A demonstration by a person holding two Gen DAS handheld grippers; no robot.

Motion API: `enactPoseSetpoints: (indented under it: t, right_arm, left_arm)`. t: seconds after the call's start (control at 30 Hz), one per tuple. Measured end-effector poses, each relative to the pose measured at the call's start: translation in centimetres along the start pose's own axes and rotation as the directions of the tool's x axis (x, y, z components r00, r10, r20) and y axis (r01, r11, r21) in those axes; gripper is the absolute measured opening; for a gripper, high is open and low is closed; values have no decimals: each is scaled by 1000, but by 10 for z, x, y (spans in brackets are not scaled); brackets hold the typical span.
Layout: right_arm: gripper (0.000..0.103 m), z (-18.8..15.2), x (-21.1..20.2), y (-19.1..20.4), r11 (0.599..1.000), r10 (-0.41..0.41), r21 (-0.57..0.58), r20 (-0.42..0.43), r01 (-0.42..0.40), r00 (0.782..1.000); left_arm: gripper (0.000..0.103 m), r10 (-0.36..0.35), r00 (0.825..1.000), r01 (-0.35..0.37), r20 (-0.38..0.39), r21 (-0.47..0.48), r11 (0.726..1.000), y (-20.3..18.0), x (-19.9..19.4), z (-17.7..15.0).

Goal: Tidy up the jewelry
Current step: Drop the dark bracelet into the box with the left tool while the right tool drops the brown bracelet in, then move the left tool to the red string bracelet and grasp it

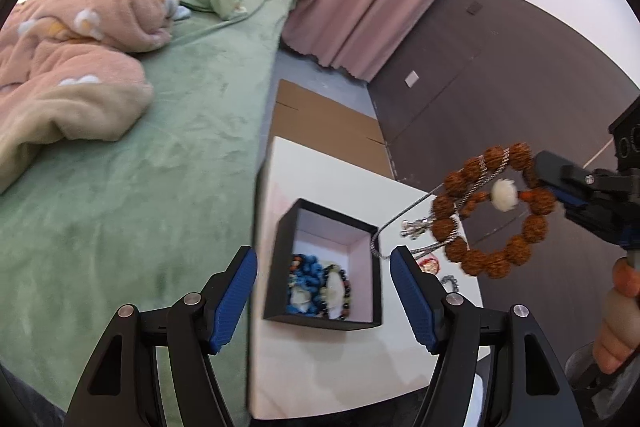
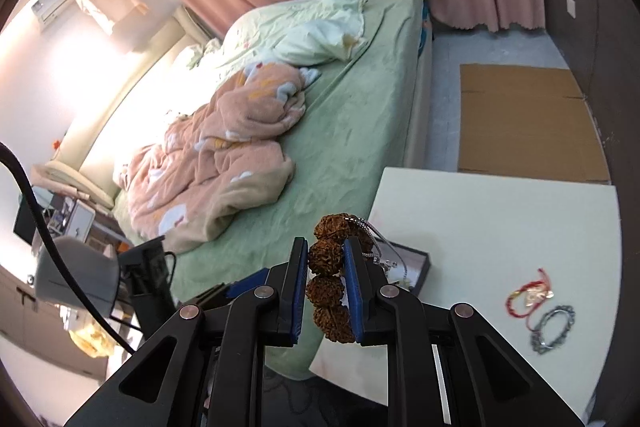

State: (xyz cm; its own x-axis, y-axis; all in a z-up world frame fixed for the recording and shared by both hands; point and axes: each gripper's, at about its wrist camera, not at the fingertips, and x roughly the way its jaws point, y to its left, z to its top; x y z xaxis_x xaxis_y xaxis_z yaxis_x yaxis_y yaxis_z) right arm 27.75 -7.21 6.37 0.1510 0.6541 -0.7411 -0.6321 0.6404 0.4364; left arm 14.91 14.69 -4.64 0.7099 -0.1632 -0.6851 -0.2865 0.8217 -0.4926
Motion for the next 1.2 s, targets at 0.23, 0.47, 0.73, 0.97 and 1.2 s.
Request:
enactPoseSetpoints:
  t: [0.23,0.47,0.73,0.97,1.2]
  right_arm:
    - [44,-8,51,-12,998,5,66,-110,3,994]
    - [45,-29,36,-39,992,4,129,-85,7,996]
    - [58,-70,-9,-91,967,-23,255,-12,25,1000]
    - [72,-98,-41,-126,944,-56,328,54,36,997]
    - [73,-124,-64,-174,893,-89,448,107,32,990]
  left_arm:
    - [70,13,1000,-13,3,-30,999,15,-7,-4]
    - [70,4,1000,-4,-1,-17,1000,12,-6,-6]
    - [77,-47,998,48,-38,35,998,-19,6,-12]
    - [88,-67,996,72,-50,101,992,-52,16,-16]
    - [88,-74,992,89,-99,158,983,-82,33,-27]
